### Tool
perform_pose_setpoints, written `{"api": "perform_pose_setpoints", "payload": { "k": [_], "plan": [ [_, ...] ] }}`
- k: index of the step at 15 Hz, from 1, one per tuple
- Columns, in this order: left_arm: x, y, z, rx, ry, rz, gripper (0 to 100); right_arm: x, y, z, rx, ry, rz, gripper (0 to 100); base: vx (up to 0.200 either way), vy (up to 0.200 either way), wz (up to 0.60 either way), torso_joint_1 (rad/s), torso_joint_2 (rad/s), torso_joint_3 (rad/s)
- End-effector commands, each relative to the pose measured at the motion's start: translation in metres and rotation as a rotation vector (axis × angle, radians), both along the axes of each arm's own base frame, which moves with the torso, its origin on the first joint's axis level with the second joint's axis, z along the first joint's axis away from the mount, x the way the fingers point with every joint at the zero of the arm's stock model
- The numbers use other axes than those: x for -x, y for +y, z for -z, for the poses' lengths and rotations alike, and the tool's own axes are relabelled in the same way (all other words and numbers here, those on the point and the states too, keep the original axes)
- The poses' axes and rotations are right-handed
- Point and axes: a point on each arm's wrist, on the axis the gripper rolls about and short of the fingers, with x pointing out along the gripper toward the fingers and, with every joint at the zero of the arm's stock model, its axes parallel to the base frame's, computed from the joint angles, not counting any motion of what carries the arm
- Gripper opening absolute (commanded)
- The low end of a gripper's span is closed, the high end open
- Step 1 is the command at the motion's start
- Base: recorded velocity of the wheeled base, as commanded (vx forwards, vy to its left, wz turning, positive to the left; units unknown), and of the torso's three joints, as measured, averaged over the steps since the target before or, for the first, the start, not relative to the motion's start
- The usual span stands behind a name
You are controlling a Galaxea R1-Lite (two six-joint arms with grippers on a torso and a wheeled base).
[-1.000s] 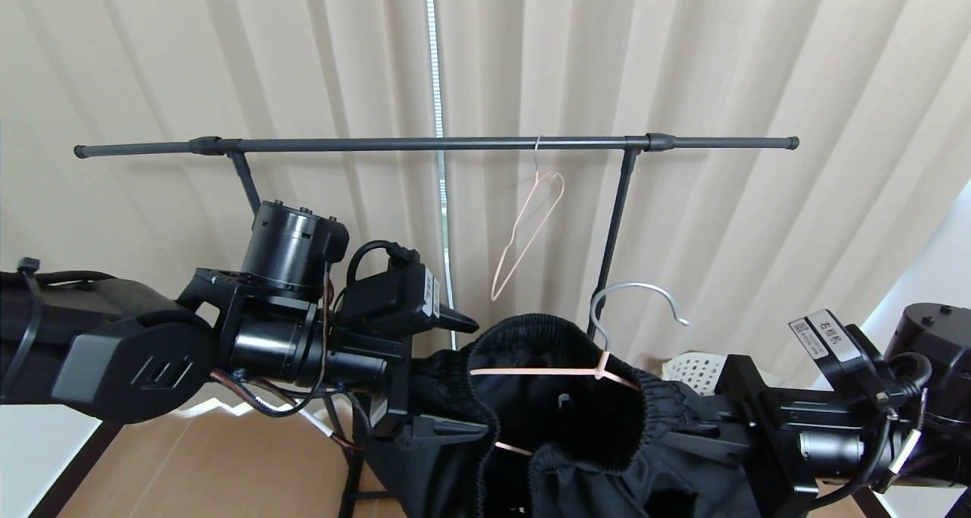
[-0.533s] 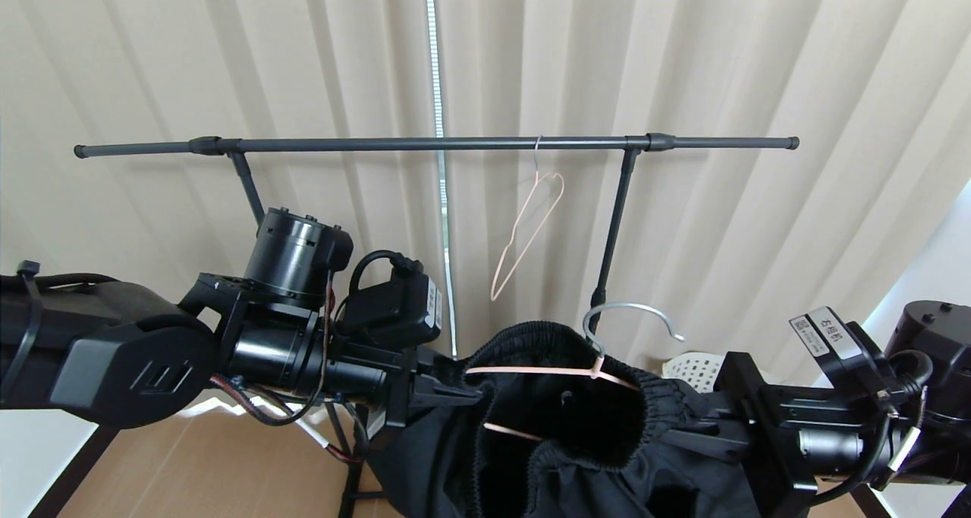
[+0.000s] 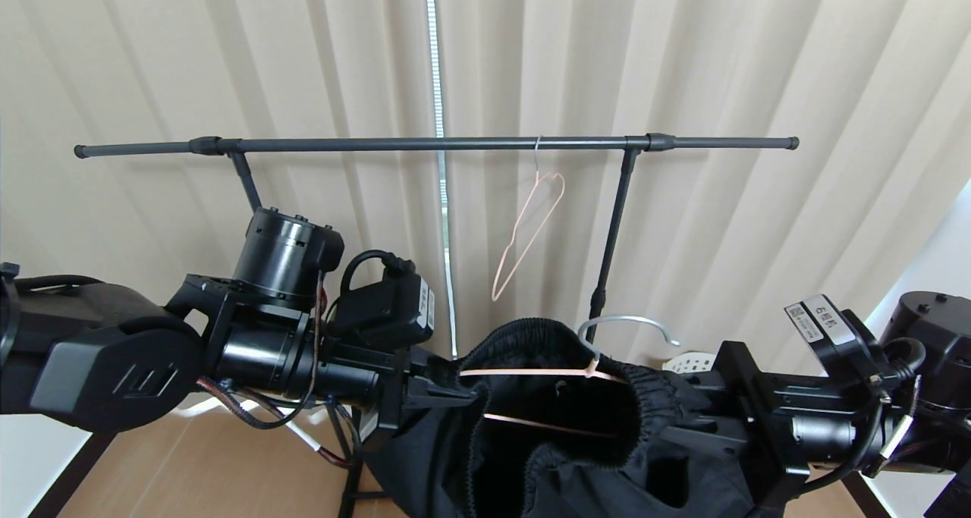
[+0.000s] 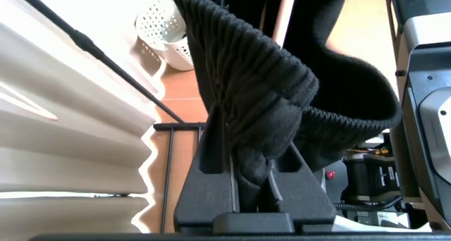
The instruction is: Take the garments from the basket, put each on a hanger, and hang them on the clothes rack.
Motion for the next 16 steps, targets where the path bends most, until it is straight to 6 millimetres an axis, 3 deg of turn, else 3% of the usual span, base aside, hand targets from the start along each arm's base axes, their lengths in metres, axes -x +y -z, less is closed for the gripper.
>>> {"api": "perform_pose_setpoints", "payload": {
  "k": [1,5,16],
  "plan": [
    [0.0,0.005,-0.003,0.005,-0.008,-0.012,0,0.0,0.0,0.002,0.005,0.004,0.002,100,0.0,0.0,0.0,0.0,0.0,0.0],
    [0.005,0.027,-0.008,0.019,0.005,-0.087,0,-0.006,-0.01,0.005,0.022,-0.048,0.044,100,0.0,0.0,0.0,0.0,0.0,0.0],
    [0.036,0.05,-0.019,0.062,0.057,-0.165,0,-0.022,-0.031,0.0,-0.004,-0.112,0.156,100,0.0,0.0,0.0,0.0,0.0,0.0]
  ]
}}
